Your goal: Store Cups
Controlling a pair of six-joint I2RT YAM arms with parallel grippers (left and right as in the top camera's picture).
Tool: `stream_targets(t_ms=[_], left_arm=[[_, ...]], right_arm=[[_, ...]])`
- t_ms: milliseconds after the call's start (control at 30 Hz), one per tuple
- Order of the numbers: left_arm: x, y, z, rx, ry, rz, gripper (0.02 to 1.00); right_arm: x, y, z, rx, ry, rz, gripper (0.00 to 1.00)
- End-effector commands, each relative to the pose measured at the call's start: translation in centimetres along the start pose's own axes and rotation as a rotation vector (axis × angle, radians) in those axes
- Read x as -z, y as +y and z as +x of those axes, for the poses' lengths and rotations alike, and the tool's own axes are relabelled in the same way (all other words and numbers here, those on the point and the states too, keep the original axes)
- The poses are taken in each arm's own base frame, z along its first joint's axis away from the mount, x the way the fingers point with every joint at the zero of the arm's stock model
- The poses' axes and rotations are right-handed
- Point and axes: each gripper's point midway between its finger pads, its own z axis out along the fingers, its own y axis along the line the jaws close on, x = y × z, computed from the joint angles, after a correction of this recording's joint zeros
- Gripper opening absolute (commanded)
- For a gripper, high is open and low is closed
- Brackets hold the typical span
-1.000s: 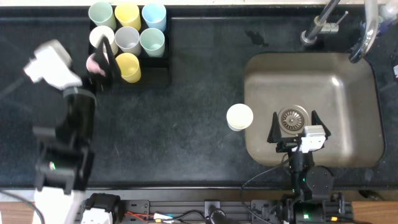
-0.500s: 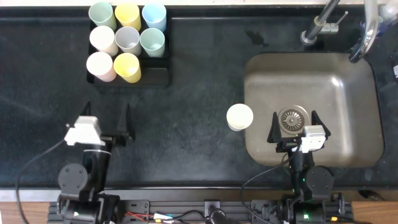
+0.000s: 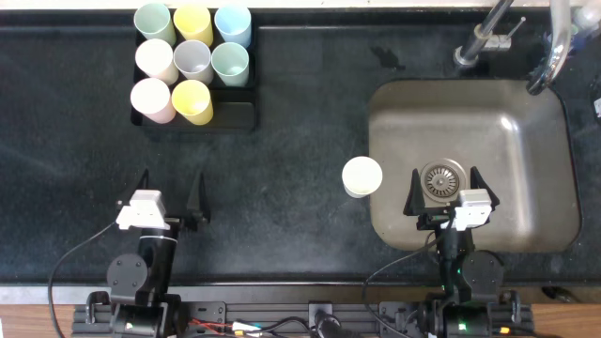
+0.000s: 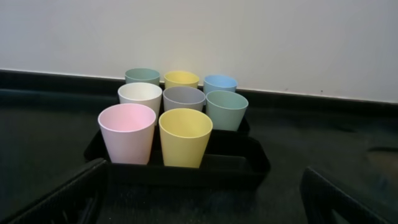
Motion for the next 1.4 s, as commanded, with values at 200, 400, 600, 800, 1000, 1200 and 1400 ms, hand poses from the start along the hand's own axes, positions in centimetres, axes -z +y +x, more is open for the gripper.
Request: stream_targets(t_ms=[200, 400, 600, 800, 1000, 1200, 1400], left_arm=[[0.2, 1.0, 1.7, -0.020, 0.065, -0.051, 0.998], [0.2, 1.0, 1.7, -0.020, 0.065, -0.050, 1.000], [0.2, 1.0, 1.7, -0.020, 0.065, -0.050, 1.000], [0.2, 1.0, 1.7, -0.019, 0.064, -0.050, 1.000], [0.2, 1.0, 1.7, -0.020, 0.065, -0.050, 1.000], [0.2, 1.0, 1.7, -0.020, 0.065, -0.050, 1.000], [0.2, 1.0, 1.7, -0.020, 0.065, -0.050, 0.998]], right_arm=[[0.0, -0.1, 0.3, 0.004, -0.003, 0.006, 0.998], [0.0, -0.1, 0.3, 0.004, -0.003, 0.006, 0.996], [0.0, -0.1, 0.3, 0.004, -0.003, 0.006, 0.998], [0.0, -0.1, 0.3, 0.004, -0.003, 0.006, 0.996], [0.0, -0.1, 0.3, 0.003, -0.003, 0.006, 0.996], [0.0, -0.1, 0.3, 0.003, -0.003, 0.006, 0.996], [0.0, -0.1, 0.3, 0.004, -0.003, 0.006, 0.996]])
